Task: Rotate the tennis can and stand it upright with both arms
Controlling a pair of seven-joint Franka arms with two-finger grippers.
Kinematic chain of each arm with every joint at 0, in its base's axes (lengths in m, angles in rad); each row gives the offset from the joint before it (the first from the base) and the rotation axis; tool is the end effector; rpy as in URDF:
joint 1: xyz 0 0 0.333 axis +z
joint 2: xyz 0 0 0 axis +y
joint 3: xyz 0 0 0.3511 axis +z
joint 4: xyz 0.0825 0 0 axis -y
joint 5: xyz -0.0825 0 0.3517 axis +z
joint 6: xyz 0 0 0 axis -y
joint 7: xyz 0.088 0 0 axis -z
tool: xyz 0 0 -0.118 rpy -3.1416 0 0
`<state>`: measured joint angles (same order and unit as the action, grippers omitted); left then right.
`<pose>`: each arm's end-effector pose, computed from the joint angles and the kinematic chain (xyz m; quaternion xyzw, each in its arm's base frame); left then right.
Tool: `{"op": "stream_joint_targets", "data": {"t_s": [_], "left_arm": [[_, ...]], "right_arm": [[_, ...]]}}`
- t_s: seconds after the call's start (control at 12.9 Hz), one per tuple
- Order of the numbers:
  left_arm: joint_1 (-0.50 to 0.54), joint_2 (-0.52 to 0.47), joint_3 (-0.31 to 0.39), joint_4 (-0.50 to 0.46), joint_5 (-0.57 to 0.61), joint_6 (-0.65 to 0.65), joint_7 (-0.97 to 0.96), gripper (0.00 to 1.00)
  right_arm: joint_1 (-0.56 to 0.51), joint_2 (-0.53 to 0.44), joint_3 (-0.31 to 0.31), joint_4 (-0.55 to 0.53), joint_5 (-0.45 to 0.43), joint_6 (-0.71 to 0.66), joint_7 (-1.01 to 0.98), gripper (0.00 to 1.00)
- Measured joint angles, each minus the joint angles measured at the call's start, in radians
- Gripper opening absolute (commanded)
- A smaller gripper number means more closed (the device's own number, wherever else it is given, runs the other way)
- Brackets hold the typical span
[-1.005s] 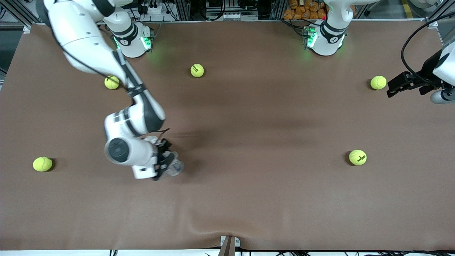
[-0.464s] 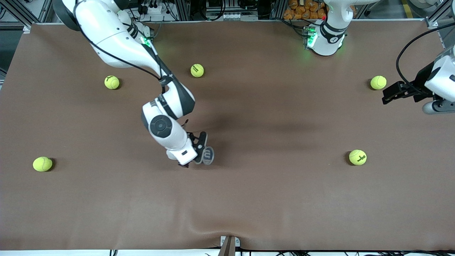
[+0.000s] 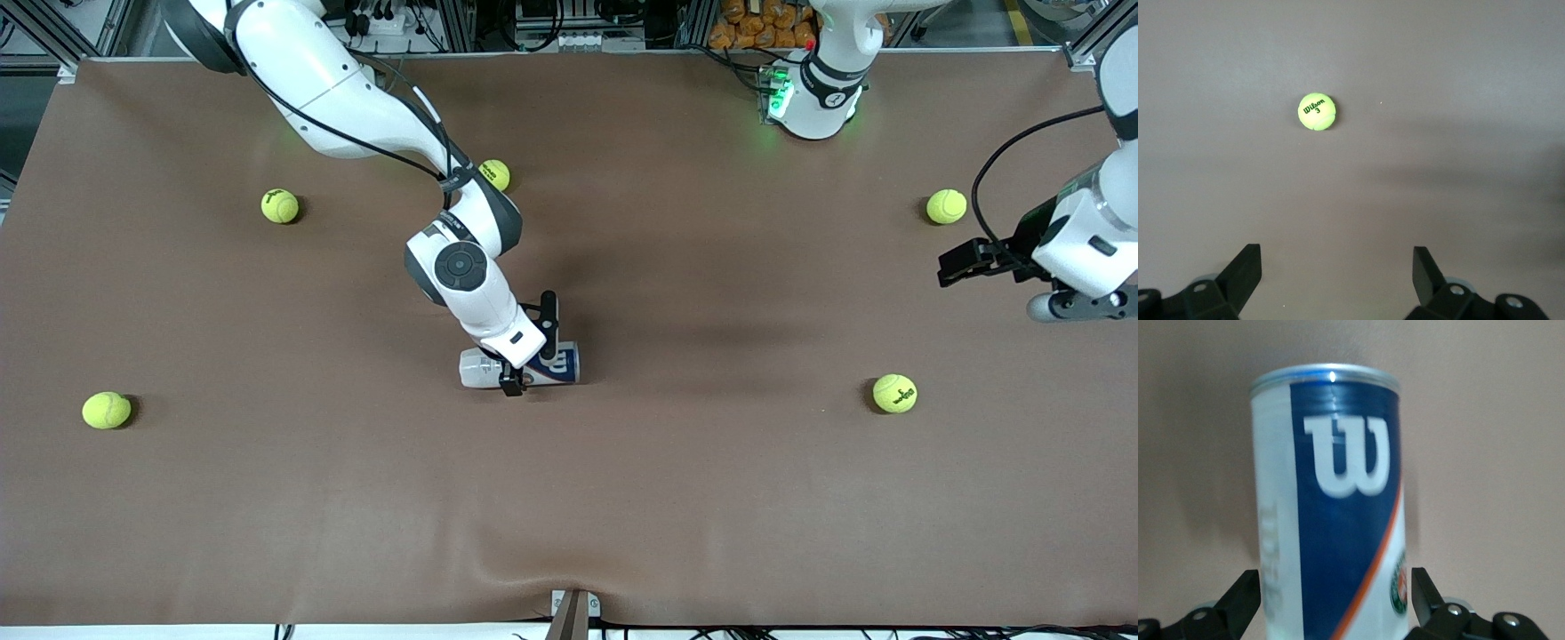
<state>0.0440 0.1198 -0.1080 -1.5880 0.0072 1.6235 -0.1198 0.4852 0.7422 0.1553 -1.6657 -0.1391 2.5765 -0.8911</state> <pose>0.5603 -0.0315 0.5808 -0.9987 -0.0276 0.0419 0.0010 0.5725 0.4063 0.2333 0.6964 0.7119 0.0903 0.0032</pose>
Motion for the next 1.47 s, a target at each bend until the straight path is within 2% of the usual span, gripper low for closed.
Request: {"op": "stream_joint_targets", "data": {"t_s": [0.39,0.7,0.93,1.08,1.24,1.47], "left_arm": [[0.000,0.091,-0.001,-0.005,-0.154,0.006,0.000,1.00],[-0.011,0.127,-0.014,-0.005,-0.263,0.014,0.002,1.00],[-0.063,0.176,-0.027,-0.010,-0.361,0.073,-0.002,1.00],[-0.085,0.235,-0.028,-0.020,-0.454,0.134,-0.002,1.00],[-0.106,0.284,-0.031,-0.045,-0.535,0.220,-0.001,1.00],[-0.196,0.326,-0.038,-0.129,-0.684,0.473,-0.001,1.00]], "right_arm": [[-0.003,-0.027,-0.006,0.011,-0.001,-0.026,0.008,1.00],[-0.008,-0.131,-0.009,0.046,-0.001,-0.230,0.181,1.00],[-0.045,-0.213,-0.017,0.050,-0.001,-0.346,0.336,1.00],[-0.115,-0.275,-0.023,0.055,-0.001,-0.436,0.420,1.00],[-0.230,-0.343,-0.024,0.059,0.000,-0.492,0.437,1.00],[-0.406,-0.433,-0.026,0.061,0.023,-0.643,0.437,1.00]]}}
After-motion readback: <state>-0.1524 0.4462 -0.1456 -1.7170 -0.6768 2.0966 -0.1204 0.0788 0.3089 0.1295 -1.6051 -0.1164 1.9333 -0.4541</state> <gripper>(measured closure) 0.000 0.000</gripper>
